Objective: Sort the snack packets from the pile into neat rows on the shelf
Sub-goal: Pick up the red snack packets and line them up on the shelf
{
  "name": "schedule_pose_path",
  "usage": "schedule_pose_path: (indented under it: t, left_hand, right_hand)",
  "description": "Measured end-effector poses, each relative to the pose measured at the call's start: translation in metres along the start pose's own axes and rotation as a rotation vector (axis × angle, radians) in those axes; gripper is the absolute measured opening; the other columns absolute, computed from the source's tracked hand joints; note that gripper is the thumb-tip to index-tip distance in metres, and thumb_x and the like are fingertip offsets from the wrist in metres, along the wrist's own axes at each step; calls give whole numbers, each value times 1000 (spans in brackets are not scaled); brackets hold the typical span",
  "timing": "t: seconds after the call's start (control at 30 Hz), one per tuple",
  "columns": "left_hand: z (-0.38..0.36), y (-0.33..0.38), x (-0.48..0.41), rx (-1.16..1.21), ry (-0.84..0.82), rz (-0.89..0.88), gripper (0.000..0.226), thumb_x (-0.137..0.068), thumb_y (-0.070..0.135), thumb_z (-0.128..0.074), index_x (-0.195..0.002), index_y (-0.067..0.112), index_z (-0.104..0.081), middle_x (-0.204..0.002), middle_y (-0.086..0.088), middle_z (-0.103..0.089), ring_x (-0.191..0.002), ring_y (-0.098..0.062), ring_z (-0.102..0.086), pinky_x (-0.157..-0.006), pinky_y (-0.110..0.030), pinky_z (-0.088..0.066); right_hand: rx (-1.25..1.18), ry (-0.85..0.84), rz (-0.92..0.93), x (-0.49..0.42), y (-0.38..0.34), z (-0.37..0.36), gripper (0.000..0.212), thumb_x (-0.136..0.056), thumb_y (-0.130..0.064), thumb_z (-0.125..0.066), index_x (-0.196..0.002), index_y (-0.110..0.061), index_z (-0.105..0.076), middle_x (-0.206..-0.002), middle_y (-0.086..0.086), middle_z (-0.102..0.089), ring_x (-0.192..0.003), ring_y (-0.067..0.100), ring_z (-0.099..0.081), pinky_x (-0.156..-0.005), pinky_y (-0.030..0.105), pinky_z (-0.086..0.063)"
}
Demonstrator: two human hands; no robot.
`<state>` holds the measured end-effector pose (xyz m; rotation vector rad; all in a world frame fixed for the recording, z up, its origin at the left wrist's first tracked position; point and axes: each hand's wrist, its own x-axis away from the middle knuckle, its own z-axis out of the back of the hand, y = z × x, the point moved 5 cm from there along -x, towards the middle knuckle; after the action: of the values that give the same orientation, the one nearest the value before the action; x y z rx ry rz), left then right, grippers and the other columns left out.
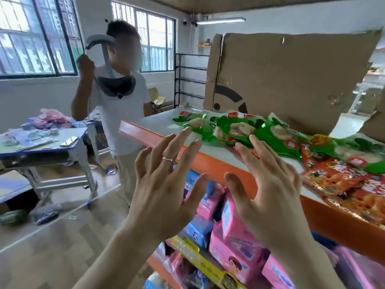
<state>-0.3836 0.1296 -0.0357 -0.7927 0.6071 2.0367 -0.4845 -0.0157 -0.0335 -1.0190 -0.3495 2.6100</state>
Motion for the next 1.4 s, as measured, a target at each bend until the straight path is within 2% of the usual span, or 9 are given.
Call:
schedule_pose_path:
  t: [0.2, 0.33, 0.47, 0.6, 0.77, 0.93, 1.07, 1.23, 1.4]
  left_hand:
    - [-17, -34, -26, 72, -4, -2, 53, -99, 50, -35, -140, 21, -50, -155, 3, -37, -141, -22, -34, -111, -52, -28]
    - [-31, -55, -40, 133, -23, -60, 53, -99, 49, -32, -141, 22, -49, -154, 4, -36, -140, -20, -32, -111, -48, -24]
    - [-40, -80, -58, 209, -79, -118, 56, -98, 51, -27, -144, 25, -45, -153, 5, -38, -139, -19, -32, -111, -47, -22]
    - [-43, -105, -78, 311, -86, -148, 52, -98, 52, -29, -138, 26, -49, -149, 7, -43, -138, -18, -33, -112, -49, -25]
    - [-58, -112, -80, 394, -125, -215, 53, -97, 52, -28, -136, 25, -52, -150, 10, -42, -139, -16, -32, -112, -47, -23]
    - [-65, -109, -75, 441, -151, -282, 51, -98, 51, -28, -129, 23, -57, -152, 10, -40, -141, -16, -33, -112, -49, -22]
    - [-66, -108, -74, 475, -155, -302, 50, -98, 51, -29, -127, 22, -58, -151, 9, -41, -140, -17, -34, -111, -51, -23]
    - [-67, -98, -73, 505, -128, -316, 47, -98, 48, -34, -124, 20, -61, -145, 6, -48, -137, -19, -39, -110, -49, -24]
    - [-62, -81, -74, 552, -105, -326, 47, -98, 48, -33, -123, 19, -61, -141, 5, -51, -133, -20, -41, -104, -46, -28]
  right_hand:
    - [52, 11, -18, -22, -11, -10, 60, -92, -57, -39, -147, -33, -40, -160, -13, -24, -147, 3, -15, -115, 44, -13]
    - [143, 61, -71, -30, -18, -15, 56, -92, -54, -42, -141, -29, -50, -153, -11, -38, -142, 5, -26, -111, 34, -12]
    - [258, 100, -180, -40, -20, -23, 50, -88, -50, -47, -128, -24, -62, -138, -9, -54, -131, 10, -40, -108, 40, -24]
    - [348, 161, -264, -53, -27, -31, 38, -88, -46, -54, -114, -24, -69, -125, -10, -61, -120, 12, -49, -99, 34, -27]
    - [460, 235, -395, -55, -15, -25, 15, -82, -36, -70, -91, -24, -73, -102, -4, -69, -99, 27, -62, -88, 48, -49]
    - [561, 3, -728, -58, 16, -3, 27, -83, -45, -71, -102, -27, -73, -102, 3, -70, -98, 28, -62, -75, 33, -46]
    - [502, -89, -721, -65, 22, 1, 30, -80, -46, -74, -105, -30, -73, -96, 0, -69, -86, 22, -61, -70, 30, -46]
    - [460, -286, -780, -68, 40, 2, 70, -78, -63, -67, -139, -32, -50, -136, 4, -57, -122, 25, -53, -95, 33, -42]
    - [278, -309, -830, -70, 45, 13, 61, -66, -52, -84, -118, -27, -64, -112, -2, -63, -102, 17, -60, -87, 31, -47]
